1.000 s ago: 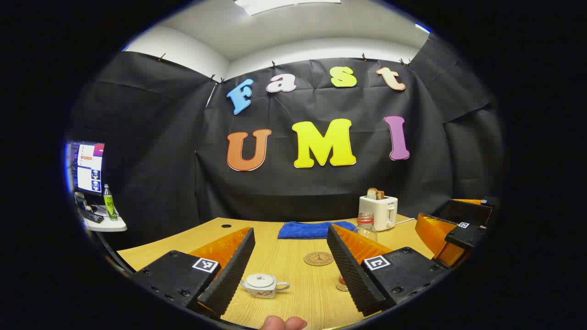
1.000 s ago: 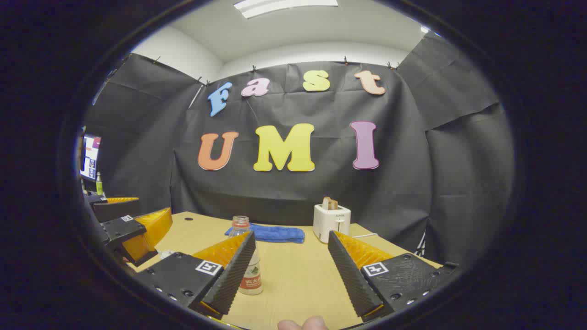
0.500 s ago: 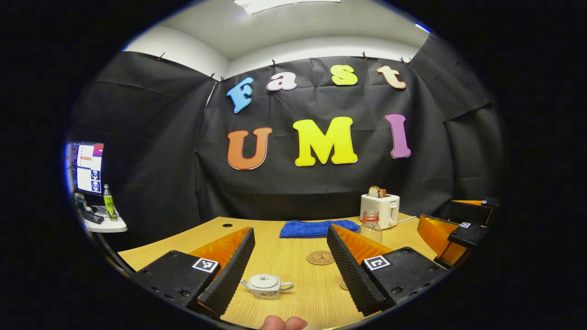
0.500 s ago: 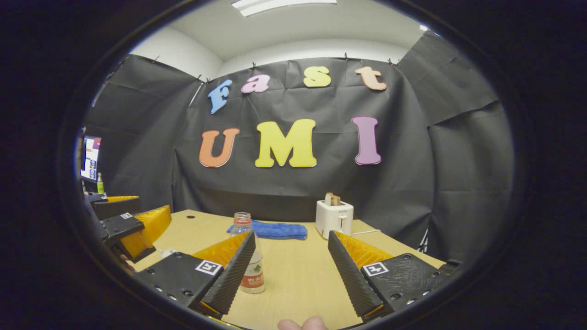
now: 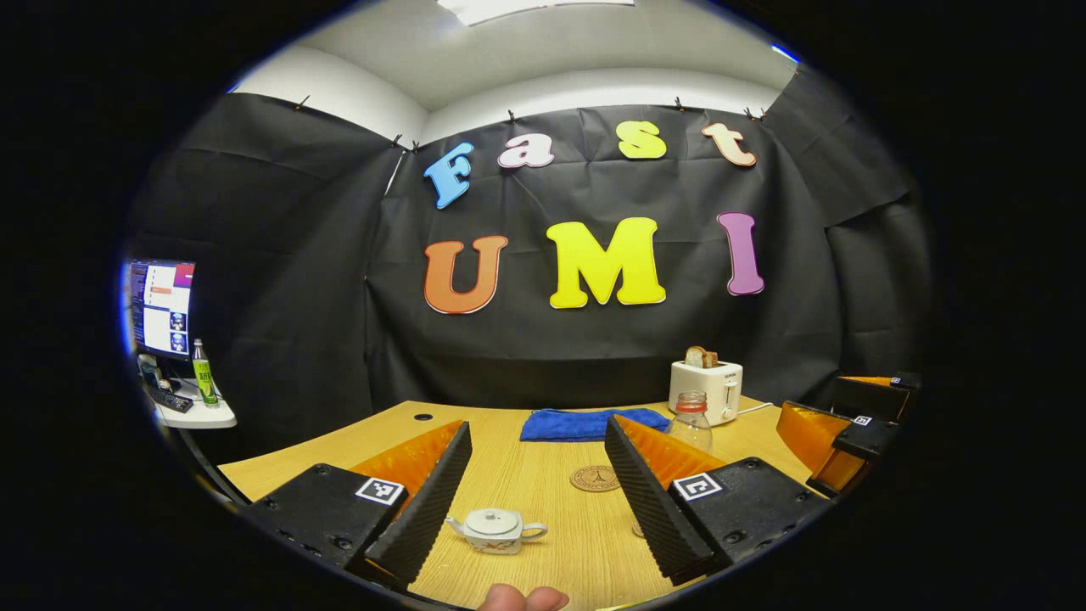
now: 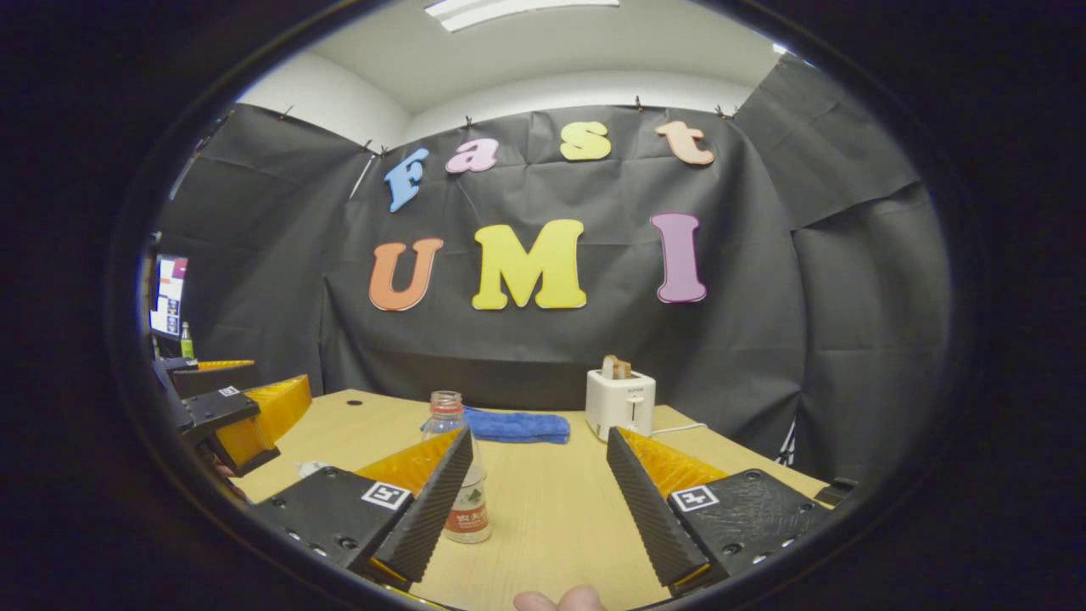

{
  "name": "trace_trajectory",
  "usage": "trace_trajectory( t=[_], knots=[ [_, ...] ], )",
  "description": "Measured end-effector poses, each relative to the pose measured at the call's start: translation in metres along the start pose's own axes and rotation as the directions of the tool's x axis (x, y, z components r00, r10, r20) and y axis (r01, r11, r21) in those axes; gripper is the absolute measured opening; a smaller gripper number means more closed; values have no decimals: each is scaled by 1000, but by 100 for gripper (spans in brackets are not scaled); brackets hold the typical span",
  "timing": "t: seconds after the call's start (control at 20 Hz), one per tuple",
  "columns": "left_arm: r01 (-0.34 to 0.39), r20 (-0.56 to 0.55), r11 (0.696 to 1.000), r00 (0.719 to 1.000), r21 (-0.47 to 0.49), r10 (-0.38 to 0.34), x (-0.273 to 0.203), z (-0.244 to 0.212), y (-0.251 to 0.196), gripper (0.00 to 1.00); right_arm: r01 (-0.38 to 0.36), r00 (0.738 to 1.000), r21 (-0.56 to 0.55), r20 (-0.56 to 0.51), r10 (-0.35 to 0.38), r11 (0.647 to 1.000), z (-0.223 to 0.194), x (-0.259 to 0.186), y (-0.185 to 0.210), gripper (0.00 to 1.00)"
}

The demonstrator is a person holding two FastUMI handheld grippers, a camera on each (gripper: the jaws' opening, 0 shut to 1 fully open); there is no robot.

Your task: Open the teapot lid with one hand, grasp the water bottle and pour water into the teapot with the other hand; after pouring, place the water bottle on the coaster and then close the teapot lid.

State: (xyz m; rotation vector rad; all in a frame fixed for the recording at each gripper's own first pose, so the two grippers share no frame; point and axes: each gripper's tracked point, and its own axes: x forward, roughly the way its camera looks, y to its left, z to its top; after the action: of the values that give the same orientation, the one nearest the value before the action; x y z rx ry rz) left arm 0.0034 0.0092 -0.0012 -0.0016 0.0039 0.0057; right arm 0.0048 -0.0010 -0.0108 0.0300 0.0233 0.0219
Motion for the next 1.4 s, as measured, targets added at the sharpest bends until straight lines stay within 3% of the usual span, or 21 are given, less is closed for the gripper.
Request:
trace_trajectory(
  t=[0.55,0.8,0.85,1.0,1.4],
  knots=[
    [7,-76,1000,997,-27,-9,-8,-29,15,99,-34,999,-8,-9,34,999,-14,5,-2,95],
    [46,-172,998,984,-39,-52,-6,-64,14,99,-32,999,-38,-5,32,999,-22,8,-9,95],
    [41,-191,999,981,-35,-47,-5,-70,16,95,-32,999,-40,-7,31,999,-25,9,-10,93],
    [51,-227,998,972,-33,-57,8,-81,11,99,-25,999,-24,-31,24,999,-34,14,-17,95],
    [27,-347,999,937,-43,-40,35,-120,35,84,21,997,-18,-68,-22,1000,-46,21,-41,95]
  ],
)
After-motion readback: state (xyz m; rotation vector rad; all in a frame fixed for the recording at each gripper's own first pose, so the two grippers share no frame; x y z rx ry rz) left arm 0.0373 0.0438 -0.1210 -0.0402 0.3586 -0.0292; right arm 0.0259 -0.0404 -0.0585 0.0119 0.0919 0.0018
